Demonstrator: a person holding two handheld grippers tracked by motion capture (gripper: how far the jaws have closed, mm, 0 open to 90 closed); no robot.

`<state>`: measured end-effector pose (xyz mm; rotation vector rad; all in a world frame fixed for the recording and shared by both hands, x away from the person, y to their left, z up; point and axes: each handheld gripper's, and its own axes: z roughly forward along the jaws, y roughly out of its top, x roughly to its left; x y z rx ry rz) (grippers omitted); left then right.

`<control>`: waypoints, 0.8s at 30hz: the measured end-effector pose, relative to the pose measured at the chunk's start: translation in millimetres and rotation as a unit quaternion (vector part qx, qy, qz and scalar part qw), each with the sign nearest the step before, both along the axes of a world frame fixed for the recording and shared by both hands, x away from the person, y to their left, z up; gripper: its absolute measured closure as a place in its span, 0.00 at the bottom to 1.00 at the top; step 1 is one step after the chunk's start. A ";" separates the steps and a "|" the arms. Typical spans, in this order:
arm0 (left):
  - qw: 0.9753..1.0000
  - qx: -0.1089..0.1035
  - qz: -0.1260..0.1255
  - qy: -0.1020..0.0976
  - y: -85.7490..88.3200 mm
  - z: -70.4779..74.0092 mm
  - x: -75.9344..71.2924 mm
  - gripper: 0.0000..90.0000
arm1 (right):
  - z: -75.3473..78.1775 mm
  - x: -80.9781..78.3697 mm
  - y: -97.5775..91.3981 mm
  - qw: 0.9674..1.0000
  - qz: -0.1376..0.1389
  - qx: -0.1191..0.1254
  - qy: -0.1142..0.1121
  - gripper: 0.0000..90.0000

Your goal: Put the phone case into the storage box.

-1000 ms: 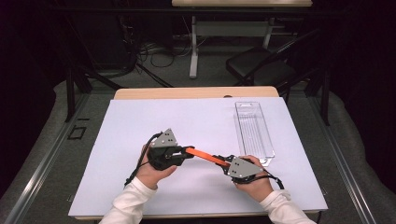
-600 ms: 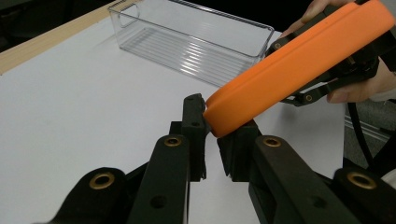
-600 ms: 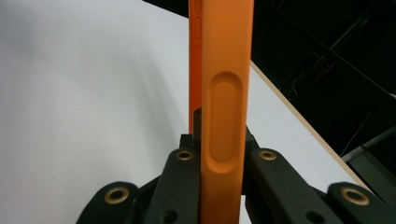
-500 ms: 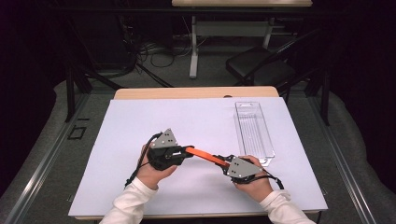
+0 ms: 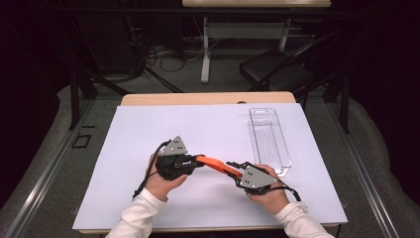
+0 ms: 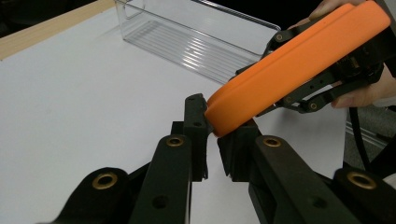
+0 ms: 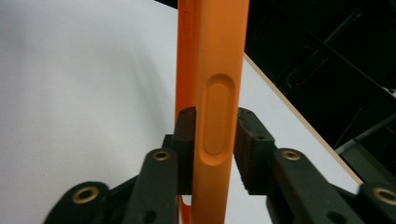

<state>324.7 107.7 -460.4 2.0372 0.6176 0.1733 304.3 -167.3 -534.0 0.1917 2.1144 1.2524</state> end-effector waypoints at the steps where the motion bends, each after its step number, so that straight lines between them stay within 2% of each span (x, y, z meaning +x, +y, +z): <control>1: 1.000 -0.002 0.003 0.003 -0.1 -0.3 0.3 0.91 | 0.0 0.2 -0.1 1.000 -0.001 0.000 0.000 0.75; 5: 1.000 -0.005 0.014 0.023 0.9 -0.7 1.7 0.91 | 0.9 0.2 -0.2 1.000 -0.004 0.005 -0.002 0.68; 13: 0.997 -0.005 0.050 0.053 3.9 -3.6 5.8 0.90 | 2.2 -1.1 -0.1 1.000 -0.014 0.006 -0.015 0.63; 17: 0.996 0.003 0.070 0.055 4.9 -4.9 7.0 0.90 | 1.5 -2.0 1.5 1.000 -0.018 -0.001 -0.022 0.59; 19: 0.995 0.001 0.073 0.062 5.6 -5.0 7.9 0.90 | 2.0 -2.4 1.8 0.999 -0.022 0.002 -0.025 0.58; 24: 0.994 0.009 0.086 0.063 6.7 -4.8 9.5 0.90 | 4.3 -1.7 0.2 0.999 -0.034 0.013 -0.026 0.55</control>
